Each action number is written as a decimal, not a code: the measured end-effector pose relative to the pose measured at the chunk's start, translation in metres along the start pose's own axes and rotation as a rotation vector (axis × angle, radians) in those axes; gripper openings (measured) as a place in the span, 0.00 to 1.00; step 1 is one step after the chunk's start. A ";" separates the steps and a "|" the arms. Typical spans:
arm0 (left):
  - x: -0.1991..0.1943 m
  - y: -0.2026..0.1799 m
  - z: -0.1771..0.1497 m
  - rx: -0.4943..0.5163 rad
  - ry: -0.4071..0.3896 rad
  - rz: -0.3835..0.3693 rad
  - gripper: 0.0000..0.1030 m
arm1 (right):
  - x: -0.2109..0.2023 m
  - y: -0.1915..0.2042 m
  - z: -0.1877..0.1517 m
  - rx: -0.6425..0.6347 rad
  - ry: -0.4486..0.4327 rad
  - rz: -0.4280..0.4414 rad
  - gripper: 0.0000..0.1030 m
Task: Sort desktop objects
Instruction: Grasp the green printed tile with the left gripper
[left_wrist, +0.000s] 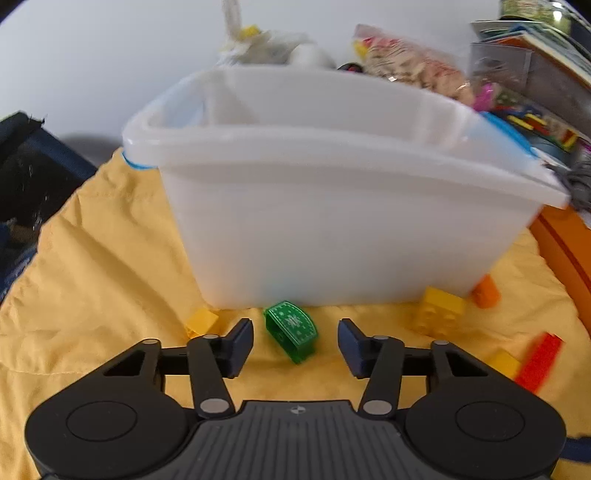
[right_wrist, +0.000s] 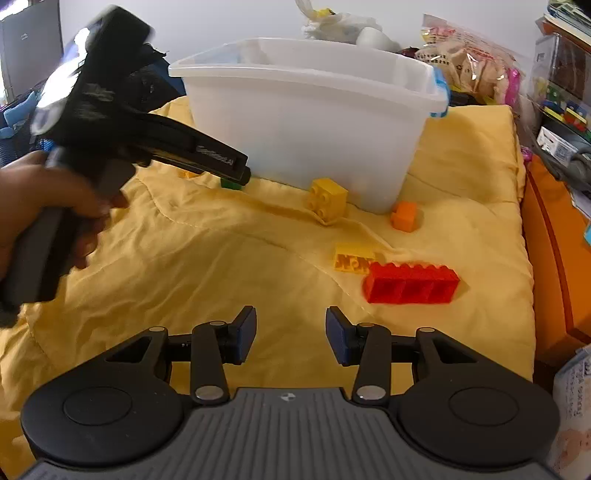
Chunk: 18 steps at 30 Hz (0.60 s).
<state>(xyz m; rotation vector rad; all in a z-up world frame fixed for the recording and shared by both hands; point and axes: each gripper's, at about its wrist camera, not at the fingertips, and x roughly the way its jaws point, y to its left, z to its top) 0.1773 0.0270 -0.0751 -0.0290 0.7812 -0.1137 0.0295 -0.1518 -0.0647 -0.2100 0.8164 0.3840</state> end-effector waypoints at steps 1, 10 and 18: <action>0.006 0.002 0.001 -0.006 0.007 -0.008 0.34 | -0.001 0.000 -0.002 0.002 0.001 -0.005 0.44; -0.029 0.017 -0.022 0.087 0.079 -0.208 0.27 | -0.008 -0.021 -0.002 0.035 -0.033 -0.073 0.44; -0.082 -0.002 -0.072 0.200 0.163 -0.294 0.27 | -0.002 -0.071 0.020 0.048 -0.064 -0.169 0.43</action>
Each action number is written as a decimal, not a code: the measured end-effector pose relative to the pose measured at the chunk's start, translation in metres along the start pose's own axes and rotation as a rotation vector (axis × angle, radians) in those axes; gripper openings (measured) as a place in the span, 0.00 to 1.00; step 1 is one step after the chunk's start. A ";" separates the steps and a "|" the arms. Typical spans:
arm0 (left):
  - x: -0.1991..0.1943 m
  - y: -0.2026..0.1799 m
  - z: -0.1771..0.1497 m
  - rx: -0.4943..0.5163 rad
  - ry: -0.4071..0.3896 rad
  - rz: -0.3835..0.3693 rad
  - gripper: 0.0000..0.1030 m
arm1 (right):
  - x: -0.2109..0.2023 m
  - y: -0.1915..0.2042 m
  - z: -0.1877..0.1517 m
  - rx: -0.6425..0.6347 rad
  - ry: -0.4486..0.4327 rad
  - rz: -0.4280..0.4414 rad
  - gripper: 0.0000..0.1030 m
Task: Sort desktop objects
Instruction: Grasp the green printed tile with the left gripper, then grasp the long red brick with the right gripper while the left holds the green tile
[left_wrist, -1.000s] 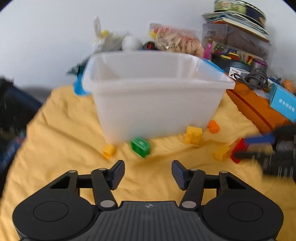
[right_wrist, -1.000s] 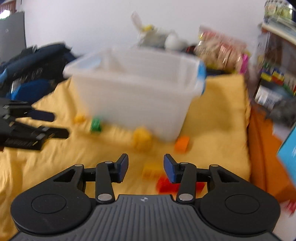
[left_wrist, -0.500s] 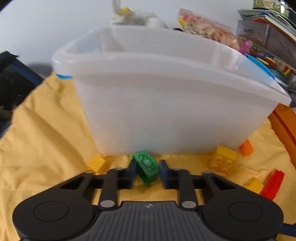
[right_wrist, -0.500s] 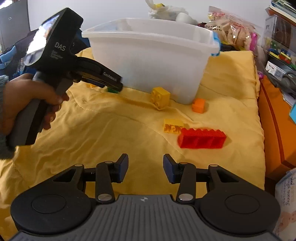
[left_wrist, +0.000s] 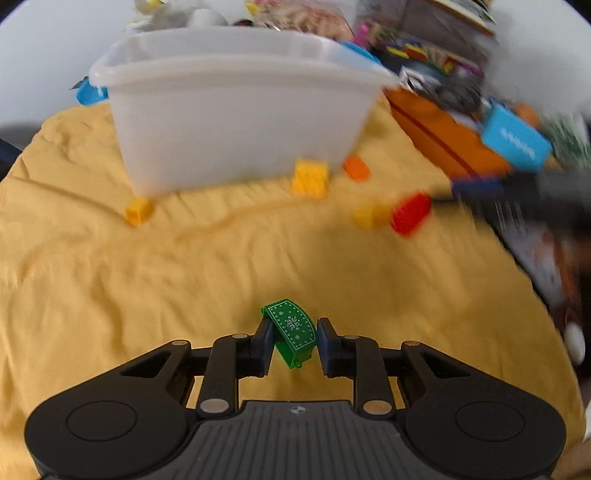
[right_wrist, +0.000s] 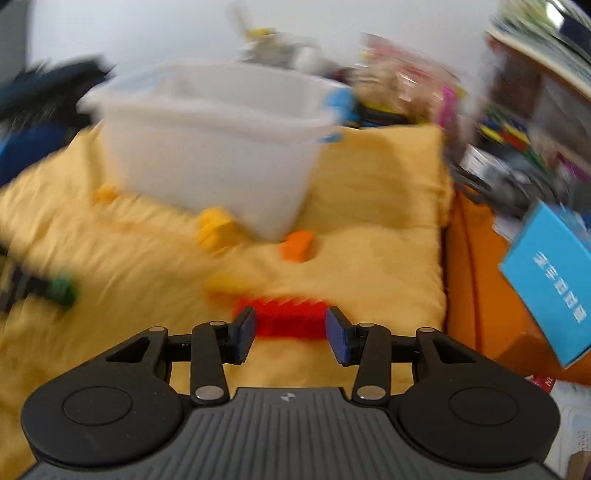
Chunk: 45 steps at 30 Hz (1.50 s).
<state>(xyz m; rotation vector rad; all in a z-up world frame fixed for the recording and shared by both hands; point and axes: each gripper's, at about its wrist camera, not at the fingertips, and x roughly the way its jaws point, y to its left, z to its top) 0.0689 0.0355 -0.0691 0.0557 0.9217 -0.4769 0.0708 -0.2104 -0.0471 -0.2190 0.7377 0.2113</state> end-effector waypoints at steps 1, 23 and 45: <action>0.000 -0.003 -0.005 0.000 0.006 -0.001 0.27 | 0.004 -0.010 0.006 0.047 -0.003 -0.008 0.43; -0.010 -0.014 -0.023 0.040 0.011 0.022 0.29 | -0.015 0.011 -0.043 0.002 0.134 0.070 0.38; -0.013 -0.018 -0.026 0.062 0.002 0.021 0.32 | -0.020 0.020 -0.052 -0.047 0.253 -0.037 0.42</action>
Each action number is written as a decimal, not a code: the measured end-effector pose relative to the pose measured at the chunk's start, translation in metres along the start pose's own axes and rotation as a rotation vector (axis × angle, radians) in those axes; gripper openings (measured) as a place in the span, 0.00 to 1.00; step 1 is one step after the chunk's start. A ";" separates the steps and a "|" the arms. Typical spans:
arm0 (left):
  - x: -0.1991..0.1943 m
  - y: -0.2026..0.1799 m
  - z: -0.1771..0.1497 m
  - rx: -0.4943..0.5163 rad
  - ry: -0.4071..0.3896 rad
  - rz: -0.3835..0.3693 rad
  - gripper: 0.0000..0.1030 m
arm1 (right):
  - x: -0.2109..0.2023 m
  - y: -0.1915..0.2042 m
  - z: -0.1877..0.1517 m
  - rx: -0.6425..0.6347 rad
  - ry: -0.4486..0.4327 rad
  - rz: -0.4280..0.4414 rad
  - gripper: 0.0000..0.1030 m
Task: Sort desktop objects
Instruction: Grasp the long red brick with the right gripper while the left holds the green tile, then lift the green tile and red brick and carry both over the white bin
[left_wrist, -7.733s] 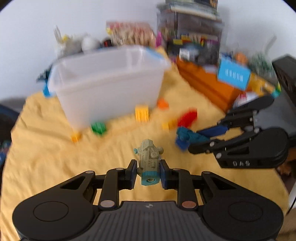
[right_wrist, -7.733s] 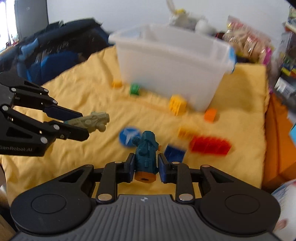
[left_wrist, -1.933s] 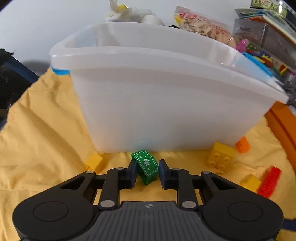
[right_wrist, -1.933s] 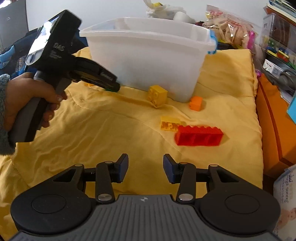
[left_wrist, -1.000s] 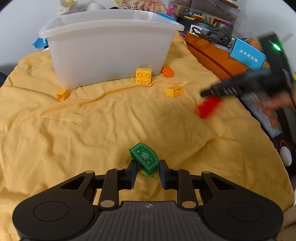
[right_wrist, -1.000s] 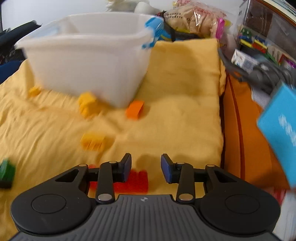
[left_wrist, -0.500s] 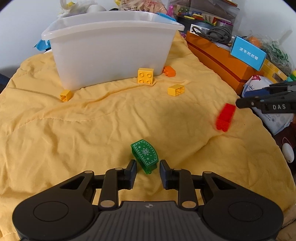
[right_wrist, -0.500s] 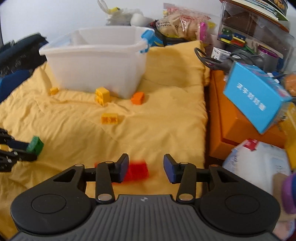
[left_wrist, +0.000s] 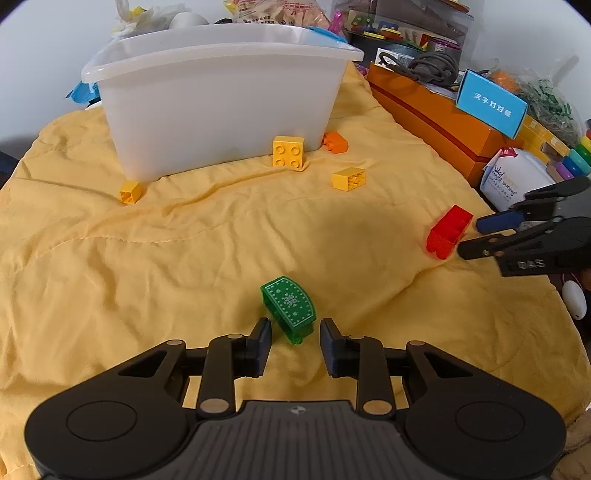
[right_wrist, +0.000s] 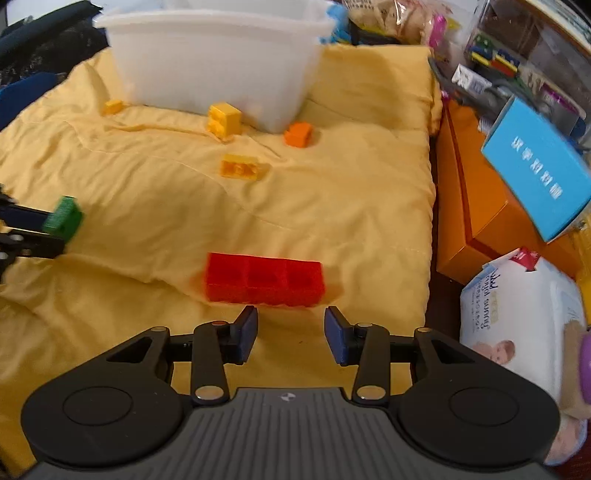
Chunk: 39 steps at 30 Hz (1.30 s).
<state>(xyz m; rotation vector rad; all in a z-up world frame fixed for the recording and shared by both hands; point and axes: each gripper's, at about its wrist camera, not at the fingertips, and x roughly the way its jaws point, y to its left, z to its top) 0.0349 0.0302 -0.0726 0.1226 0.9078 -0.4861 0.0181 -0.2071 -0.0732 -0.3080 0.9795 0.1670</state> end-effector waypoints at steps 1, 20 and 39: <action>0.000 0.001 0.000 -0.002 0.001 0.001 0.32 | 0.006 -0.002 0.002 0.002 0.004 -0.002 0.42; -0.001 0.006 0.001 -0.010 -0.005 0.001 0.35 | -0.015 0.034 -0.008 -0.360 -0.161 0.073 0.39; 0.004 0.002 0.003 -0.014 0.002 0.009 0.40 | 0.029 0.029 0.031 -0.608 -0.188 0.006 0.52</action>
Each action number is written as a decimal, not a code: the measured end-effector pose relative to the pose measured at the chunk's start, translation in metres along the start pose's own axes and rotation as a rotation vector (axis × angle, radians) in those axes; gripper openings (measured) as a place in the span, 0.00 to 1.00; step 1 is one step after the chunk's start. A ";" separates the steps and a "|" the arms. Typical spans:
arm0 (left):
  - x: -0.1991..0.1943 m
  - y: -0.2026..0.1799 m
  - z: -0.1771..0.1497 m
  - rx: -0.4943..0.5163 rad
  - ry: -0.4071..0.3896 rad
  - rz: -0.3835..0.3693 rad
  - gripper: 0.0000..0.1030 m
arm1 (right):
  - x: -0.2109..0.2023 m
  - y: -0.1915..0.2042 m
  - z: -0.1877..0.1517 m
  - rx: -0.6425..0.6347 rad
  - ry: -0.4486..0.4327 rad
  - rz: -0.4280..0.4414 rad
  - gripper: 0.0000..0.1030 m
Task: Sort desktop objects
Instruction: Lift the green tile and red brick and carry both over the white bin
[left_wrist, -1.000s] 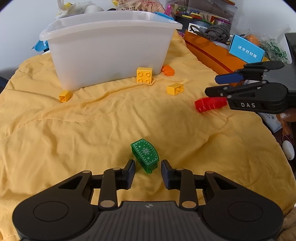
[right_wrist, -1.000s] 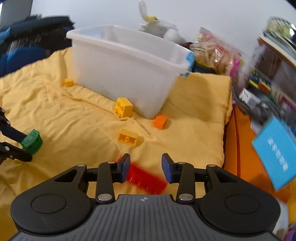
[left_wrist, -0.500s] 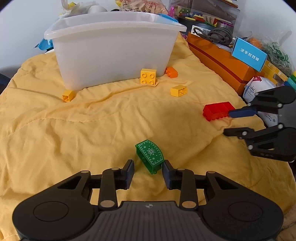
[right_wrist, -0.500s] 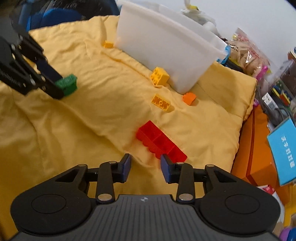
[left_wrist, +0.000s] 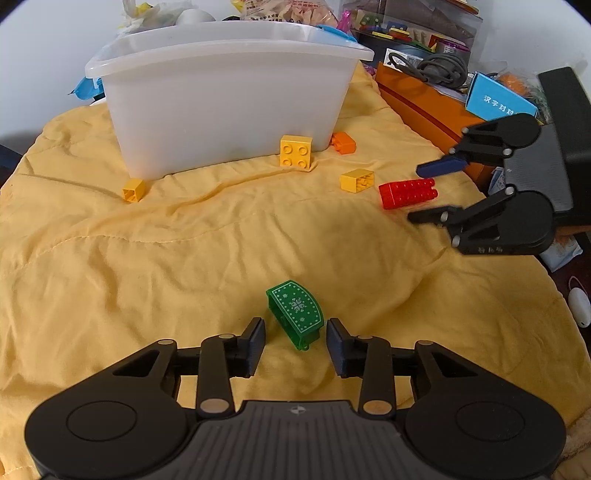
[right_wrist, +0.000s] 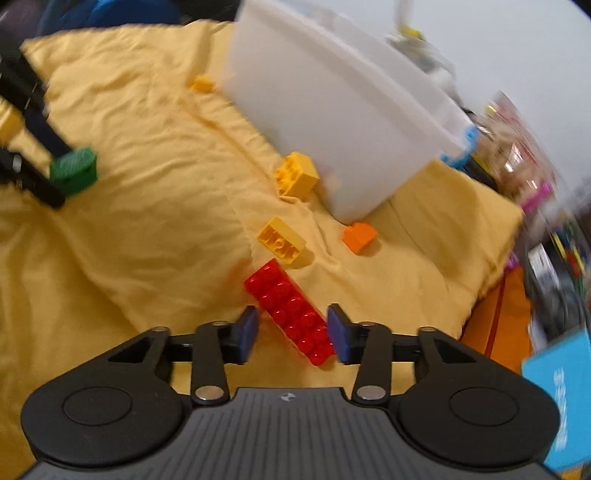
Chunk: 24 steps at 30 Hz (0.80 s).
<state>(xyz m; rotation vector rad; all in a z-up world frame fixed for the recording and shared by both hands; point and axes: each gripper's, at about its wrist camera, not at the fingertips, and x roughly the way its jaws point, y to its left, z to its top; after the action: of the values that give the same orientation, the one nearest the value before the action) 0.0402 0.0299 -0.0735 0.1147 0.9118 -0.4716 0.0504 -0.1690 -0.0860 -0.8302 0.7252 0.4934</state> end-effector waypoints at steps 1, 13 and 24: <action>0.001 0.001 0.000 -0.002 -0.001 -0.001 0.40 | 0.004 0.001 0.000 -0.037 0.003 0.004 0.53; 0.001 -0.002 0.001 -0.002 0.003 0.007 0.42 | -0.008 -0.021 0.031 0.136 0.090 0.108 0.22; 0.001 0.018 0.003 -0.125 -0.004 -0.057 0.35 | -0.019 0.003 0.030 0.373 0.101 0.169 0.37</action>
<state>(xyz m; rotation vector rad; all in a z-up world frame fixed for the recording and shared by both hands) 0.0506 0.0447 -0.0742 -0.0261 0.9403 -0.4666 0.0477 -0.1453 -0.0595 -0.4487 0.9522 0.4503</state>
